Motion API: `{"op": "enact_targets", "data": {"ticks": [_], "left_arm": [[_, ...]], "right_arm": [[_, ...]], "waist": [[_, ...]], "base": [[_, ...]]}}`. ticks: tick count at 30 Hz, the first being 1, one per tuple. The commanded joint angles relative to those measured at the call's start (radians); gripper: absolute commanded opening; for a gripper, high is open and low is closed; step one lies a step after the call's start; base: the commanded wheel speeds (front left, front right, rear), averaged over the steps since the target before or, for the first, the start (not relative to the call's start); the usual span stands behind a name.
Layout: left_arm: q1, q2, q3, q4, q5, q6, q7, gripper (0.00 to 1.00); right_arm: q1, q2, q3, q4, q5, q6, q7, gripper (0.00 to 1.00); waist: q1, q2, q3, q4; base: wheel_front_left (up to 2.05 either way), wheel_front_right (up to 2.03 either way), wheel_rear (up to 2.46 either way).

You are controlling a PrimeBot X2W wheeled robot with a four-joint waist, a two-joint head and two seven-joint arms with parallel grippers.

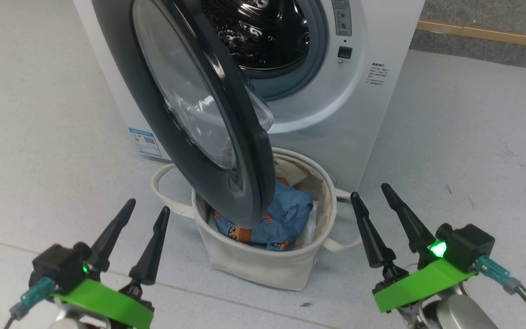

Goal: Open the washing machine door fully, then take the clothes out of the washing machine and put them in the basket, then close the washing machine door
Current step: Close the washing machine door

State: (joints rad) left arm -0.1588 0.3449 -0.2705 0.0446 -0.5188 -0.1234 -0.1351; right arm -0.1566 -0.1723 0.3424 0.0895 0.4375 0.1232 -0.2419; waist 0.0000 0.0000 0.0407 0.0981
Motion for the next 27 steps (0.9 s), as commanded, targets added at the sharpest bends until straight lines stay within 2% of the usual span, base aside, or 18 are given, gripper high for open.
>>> {"op": "enact_targets", "data": {"ticks": [1,10,22,23,27], "left_arm": [[-0.03,0.031,0.035,-0.02,0.018,-0.001,-0.017,1.0],[-0.033,0.013,0.019,0.064,0.004,-0.003,-0.052,1.0],[-0.05,0.007,0.008,0.09,-0.013,-0.003,-0.064,1.0],[-0.052,0.006,0.007,0.093,-0.014,-0.003,-0.064,1.0],[-0.056,0.0,0.003,0.096,-0.018,-0.002,-0.064,1.0]], "right_arm": [[-0.016,-0.01,0.01,-0.037,-0.007,0.008,-0.004,1.0],[-0.004,-0.015,0.006,-0.054,-0.013,0.008,0.015,1.0],[-0.002,-0.012,0.006,-0.067,-0.008,0.008,0.023,1.0],[-0.004,-0.013,0.012,-0.069,-0.005,0.008,0.025,0.0],[-0.02,-0.018,0.054,-0.085,0.011,0.008,0.044,0.0]], "waist": [[0.0,0.0,-0.003,0.002],[0.0,0.0,-0.011,0.01],[0.0,0.0,0.003,0.014],[0.0,0.0,0.004,0.015],[0.0,0.0,0.011,0.02]], "base": [[0.0,0.0,0.0],[0.0,0.0,0.0],[0.0,0.0,0.0],[0.0,0.0,0.0],[0.0,0.0,0.0]]}}
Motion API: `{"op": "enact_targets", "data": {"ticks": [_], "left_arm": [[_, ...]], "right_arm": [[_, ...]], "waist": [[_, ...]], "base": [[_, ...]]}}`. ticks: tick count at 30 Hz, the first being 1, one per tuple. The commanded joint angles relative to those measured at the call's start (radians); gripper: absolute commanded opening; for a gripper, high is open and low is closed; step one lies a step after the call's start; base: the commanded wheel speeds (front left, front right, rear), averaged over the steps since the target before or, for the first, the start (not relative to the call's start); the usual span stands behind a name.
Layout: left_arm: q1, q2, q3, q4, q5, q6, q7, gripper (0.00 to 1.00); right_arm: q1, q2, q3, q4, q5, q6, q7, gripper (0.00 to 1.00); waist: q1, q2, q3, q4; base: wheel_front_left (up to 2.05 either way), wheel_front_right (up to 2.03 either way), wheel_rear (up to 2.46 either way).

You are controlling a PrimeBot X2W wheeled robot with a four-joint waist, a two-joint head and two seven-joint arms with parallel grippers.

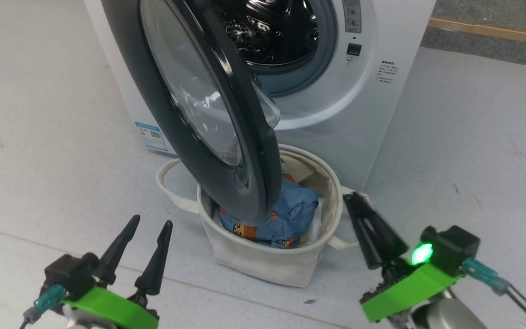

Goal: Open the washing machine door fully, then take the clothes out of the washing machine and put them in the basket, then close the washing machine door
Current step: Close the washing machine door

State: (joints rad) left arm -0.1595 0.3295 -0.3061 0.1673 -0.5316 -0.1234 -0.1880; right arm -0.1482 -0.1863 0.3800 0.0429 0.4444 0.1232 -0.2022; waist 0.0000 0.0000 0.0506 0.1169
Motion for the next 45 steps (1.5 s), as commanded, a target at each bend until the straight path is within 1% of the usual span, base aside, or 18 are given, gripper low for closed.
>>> {"op": "enact_targets", "data": {"ticks": [1,2,5,8,13,17,20,22,23,25,26,28,33,38,41,42,45], "left_arm": [[-0.057,0.008,0.031,-0.025,-0.006,-0.002,-0.012,1.0],[-0.057,0.008,0.031,-0.025,-0.006,-0.002,-0.012,1.0],[-0.059,-0.009,0.012,-0.02,-0.008,-0.002,-0.014,1.0],[-0.065,-0.026,-0.007,-0.011,-0.008,-0.003,-0.018,1.0],[-0.082,-0.056,-0.043,0.004,-0.011,-0.004,-0.027,1.0],[-0.09,-0.067,-0.062,0.023,-0.016,-0.005,-0.032,1.0],[-0.097,-0.073,-0.071,0.036,-0.023,-0.005,-0.037,1.0],[-0.101,-0.075,-0.076,0.041,-0.025,-0.005,-0.04,1.0],[-0.102,-0.076,-0.079,0.043,-0.026,-0.005,-0.042,1.0],[-0.102,-0.078,-0.085,0.046,-0.029,-0.006,-0.044,1.0],[-0.098,-0.079,-0.09,0.05,-0.032,-0.006,-0.046,1.0],[-0.095,-0.08,-0.094,0.052,-0.036,-0.006,-0.047,1.0],[-0.102,-0.084,-0.089,0.051,-0.047,-0.006,-0.052,1.0],[-0.123,-0.087,-0.09,0.045,-0.049,-0.006,-0.056,1.0],[-0.133,-0.092,-0.093,0.04,-0.05,-0.006,-0.058,1.0],[-0.133,-0.092,-0.093,0.04,-0.05,-0.006,-0.058,1.0],[-0.144,-0.098,-0.097,0.039,-0.052,-0.006,-0.06,1.0]], "right_arm": [[-0.051,-0.004,0.066,-0.066,0.018,0.008,0.001,0.0],[-0.051,-0.004,0.066,-0.066,0.018,0.008,0.001,0.0],[-0.092,-0.007,0.153,-0.083,0.062,0.008,0.001,0.0],[-0.145,-0.006,0.208,-0.038,0.09,0.008,0.012,0.0],[-0.254,0.015,0.272,0.1,0.15,0.008,0.016,0.0],[-0.338,0.037,0.319,0.229,0.176,0.008,0.006,0.0],[-0.39,0.052,0.341,0.319,0.186,0.008,-0.011,0.0],[-0.42,0.06,0.334,0.384,0.178,0.008,-0.022,0.0],[-0.433,0.064,0.32,0.416,0.169,0.008,-0.027,0.0],[-0.451,0.074,0.255,0.496,0.129,0.008,-0.035,0.0],[-0.464,0.093,0.17,0.569,0.073,0.008,-0.04,0.0],[-0.474,0.111,0.098,0.613,0.021,0.008,-0.043,0.0],[-0.508,0.132,-0.045,0.644,-0.064,0.008,-0.053,0.0],[-0.566,0.135,-0.134,0.679,-0.126,0.008,-0.057,0.0],[-0.611,0.136,-0.224,0.713,-0.165,0.008,-0.058,0.0],[-0.611,0.136,-0.224,0.713,-0.165,0.008,-0.058,0.0],[-0.657,0.136,-0.331,0.717,-0.211,0.008,-0.059,0.0]], "waist": [[0.0,0.0,0.007,0.008],[0.0,0.0,0.007,0.008],[0.0,0.0,0.016,0.024],[0.0,0.0,0.019,0.049],[0.0,0.0,0.027,0.104],[0.0,0.0,0.03,0.142],[0.0,0.0,0.035,0.166],[0.0,0.0,0.038,0.178],[0.0,0.0,0.039,0.183],[0.0,0.0,0.04,0.191],[0.0,0.0,0.041,0.194],[0.0,0.0,0.048,0.193],[0.0,0.0,0.075,0.187],[0.0,0.0,0.116,0.191],[0.0,0.0,0.146,0.198],[0.0,0.0,0.146,0.198],[0.0,0.0,0.176,0.206]], "base": [[0.0,0.0,0.0],[0.0,0.0,0.0],[0.0,0.0,0.0],[0.0,0.0,0.0],[0.0,0.0,0.0],[0.0,0.0,0.0],[0.0,0.0,0.0],[0.0,0.0,0.0],[0.0,0.0,0.0],[0.0,0.0,0.0],[0.0,0.0,0.0],[0.0,0.0,0.0],[0.0,0.0,0.0],[0.0,0.0,0.0],[0.0,0.0,0.0],[0.0,0.0,0.0],[0.0,0.0,0.0]]}}
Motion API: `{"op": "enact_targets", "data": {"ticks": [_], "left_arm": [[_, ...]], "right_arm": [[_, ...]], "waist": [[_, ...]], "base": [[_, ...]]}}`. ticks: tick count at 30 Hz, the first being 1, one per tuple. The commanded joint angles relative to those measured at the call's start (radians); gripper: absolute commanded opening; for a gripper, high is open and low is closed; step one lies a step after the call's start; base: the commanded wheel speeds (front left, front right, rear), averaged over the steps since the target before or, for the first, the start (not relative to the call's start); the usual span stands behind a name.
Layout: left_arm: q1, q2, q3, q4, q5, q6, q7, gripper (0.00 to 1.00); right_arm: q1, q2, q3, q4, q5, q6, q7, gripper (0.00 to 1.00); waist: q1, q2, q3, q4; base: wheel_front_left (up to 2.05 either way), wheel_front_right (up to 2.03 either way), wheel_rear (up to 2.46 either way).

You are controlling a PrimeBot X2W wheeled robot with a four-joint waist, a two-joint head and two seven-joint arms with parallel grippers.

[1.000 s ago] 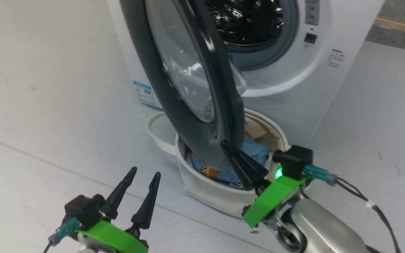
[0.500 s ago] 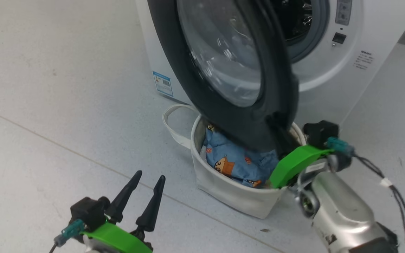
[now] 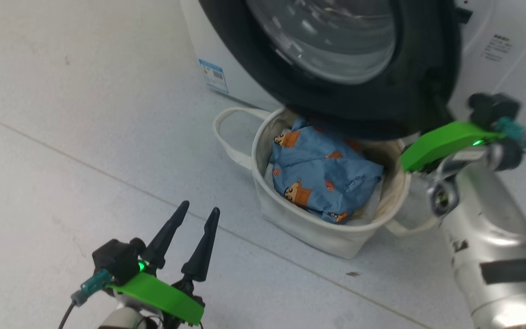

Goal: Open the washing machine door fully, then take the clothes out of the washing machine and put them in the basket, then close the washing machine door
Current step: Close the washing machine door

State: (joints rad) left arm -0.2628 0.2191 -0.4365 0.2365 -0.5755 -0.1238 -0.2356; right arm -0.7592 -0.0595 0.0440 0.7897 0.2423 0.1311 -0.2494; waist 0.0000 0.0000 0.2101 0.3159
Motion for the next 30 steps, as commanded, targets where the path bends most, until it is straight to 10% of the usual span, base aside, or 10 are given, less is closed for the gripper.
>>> {"op": "enact_targets", "data": {"ticks": [1,30], "left_arm": [[-0.045,0.01,0.032,-0.03,-0.008,-0.006,-0.014,1.0],[-0.103,0.03,0.019,-0.022,-0.019,-0.007,-0.025,1.0]], "right_arm": [[-0.059,0.009,-0.027,-0.028,-0.029,0.0,-0.012,0.0],[-0.274,-0.004,-0.424,0.1,-0.294,0.0,-0.012,0.0]], "waist": [[0.0,0.0,0.026,0.01],[0.0,0.0,0.056,0.022]], "base": [[0.0,0.0,0.0],[0.0,0.0,0.0]]}}
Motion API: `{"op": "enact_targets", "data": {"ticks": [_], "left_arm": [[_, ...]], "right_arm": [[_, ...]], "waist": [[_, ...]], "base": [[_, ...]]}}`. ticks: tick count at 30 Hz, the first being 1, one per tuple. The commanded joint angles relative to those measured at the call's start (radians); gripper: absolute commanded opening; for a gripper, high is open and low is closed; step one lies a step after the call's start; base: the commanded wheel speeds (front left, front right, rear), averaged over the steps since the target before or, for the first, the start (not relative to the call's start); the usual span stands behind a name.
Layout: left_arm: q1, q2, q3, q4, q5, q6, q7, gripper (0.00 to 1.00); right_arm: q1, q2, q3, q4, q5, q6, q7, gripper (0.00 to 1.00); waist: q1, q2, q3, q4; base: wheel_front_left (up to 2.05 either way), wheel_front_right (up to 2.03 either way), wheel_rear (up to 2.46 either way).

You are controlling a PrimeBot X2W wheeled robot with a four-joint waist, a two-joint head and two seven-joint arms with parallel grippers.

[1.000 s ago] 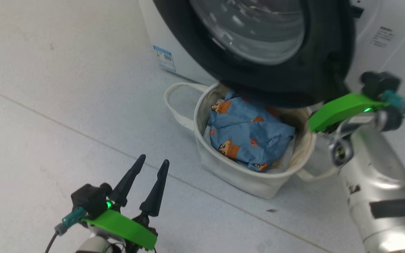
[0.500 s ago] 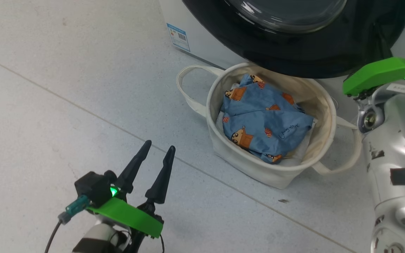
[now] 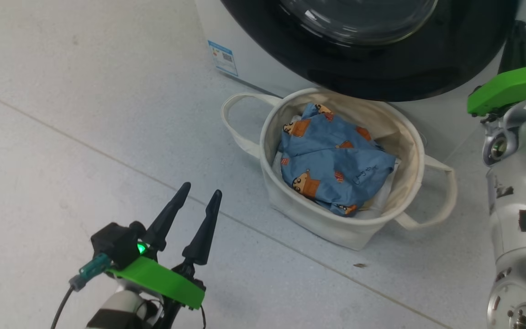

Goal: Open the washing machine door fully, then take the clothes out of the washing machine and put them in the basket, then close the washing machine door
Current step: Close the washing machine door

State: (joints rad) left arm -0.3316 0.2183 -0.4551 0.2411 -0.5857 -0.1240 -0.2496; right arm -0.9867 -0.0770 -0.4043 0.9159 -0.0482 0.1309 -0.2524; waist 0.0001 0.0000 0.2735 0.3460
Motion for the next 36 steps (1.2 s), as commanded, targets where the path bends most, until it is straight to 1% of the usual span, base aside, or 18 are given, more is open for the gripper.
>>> {"op": "enact_targets", "data": {"ticks": [1,5,6,7,11,12,19,21,22,25,27,30,32,36], "left_arm": [[-0.034,0.034,0.038,-0.026,-0.009,-0.007,-0.011,1.0],[-0.027,0.054,0.046,-0.024,-0.009,-0.003,-0.01,1.0],[-0.025,0.06,0.049,-0.025,-0.01,-0.001,-0.009,1.0],[-0.022,0.065,0.052,-0.026,-0.011,0.001,-0.007,1.0],[-0.006,0.087,0.061,-0.03,-0.013,0.01,0.0,1.0],[-0.006,0.087,0.061,-0.03,-0.013,0.01,0.0,1.0],[0.024,0.122,0.079,-0.049,-0.021,0.027,0.009,1.0],[0.036,0.132,0.088,-0.058,-0.026,0.034,0.011,1.0],[0.043,0.137,0.094,-0.062,-0.03,0.038,0.011,1.0],[0.066,0.148,0.118,-0.078,-0.042,0.058,0.009,1.0],[0.08,0.154,0.13,-0.096,-0.05,0.065,0.008,1.0],[0.102,0.162,0.146,-0.12,-0.069,0.074,0.014,1.0],[0.117,0.165,0.161,-0.136,-0.089,0.078,0.015,1.0],[0.146,0.175,0.177,-0.161,-0.107,0.085,0.016,1.0]], "right_arm": [[-0.042,0.015,0.032,-0.02,0.001,0.0,-0.009,0.0],[-0.012,0.022,0.099,0.009,0.046,0.0,-0.009,0.0],[-0.003,0.023,0.121,0.011,0.064,0.0,-0.009,0.53],[0.007,0.024,0.145,0.007,0.085,0.0,-0.009,1.0],[0.061,0.026,0.243,-0.027,0.176,0.0,-0.009,1.0],[0.061,0.026,0.243,-0.027,0.176,0.0,-0.009,1.0],[0.208,0.026,0.461,-0.119,0.349,0.0,-0.009,1.0],[0.253,0.025,0.534,-0.157,0.368,0.0,-0.009,1.0],[0.275,0.016,0.574,-0.184,0.356,0.0,-0.009,1.0],[0.347,0.011,0.651,-0.266,0.373,0.0,-0.009,1.0],[0.394,0.005,0.686,-0.322,0.39,0.0,-0.009,1.0],[0.459,-0.016,0.709,-0.415,0.396,0.0,-0.009,1.0],[0.504,-0.026,0.709,-0.484,0.38,0.0,-0.009,1.0],[0.605,-0.018,0.682,-0.594,0.371,0.0,-0.009,1.0]], "waist": [[-0.0001,0.0,-0.013,-0.014],[-0.0001,0.0,-0.043,-0.044],[-0.0001,0.0,-0.051,-0.053],[-0.0001,0.0,-0.059,-0.062],[-0.0001,0.0,-0.094,-0.106],[-0.0001,0.0,-0.094,-0.106],[-0.0001,0.0,-0.159,-0.193],[-0.0001,0.0,-0.173,-0.223],[-0.0001,0.0,-0.178,-0.24],[-0.0001,0.0,-0.192,-0.291],[-0.0001,0.0,-0.2,-0.321],[-0.0001,0.0,-0.206,-0.36],[-0.0001,0.0,-0.209,-0.385],[-0.0001,0.0,-0.219,-0.424]], "base": [[0.0,0.0,0.0],[0.0,0.0,0.0],[0.0,0.0,0.0],[0.0,0.0,0.0],[0.0,0.0,0.0],[0.0,0.0,0.0],[0.0,0.0,0.0],[0.0,0.0,0.0],[0.0,0.0,0.0],[0.0,0.0,0.0],[0.0,0.0,0.0],[0.0,0.0,0.0],[0.0,0.0,0.0],[0.0,0.0,0.0]]}}
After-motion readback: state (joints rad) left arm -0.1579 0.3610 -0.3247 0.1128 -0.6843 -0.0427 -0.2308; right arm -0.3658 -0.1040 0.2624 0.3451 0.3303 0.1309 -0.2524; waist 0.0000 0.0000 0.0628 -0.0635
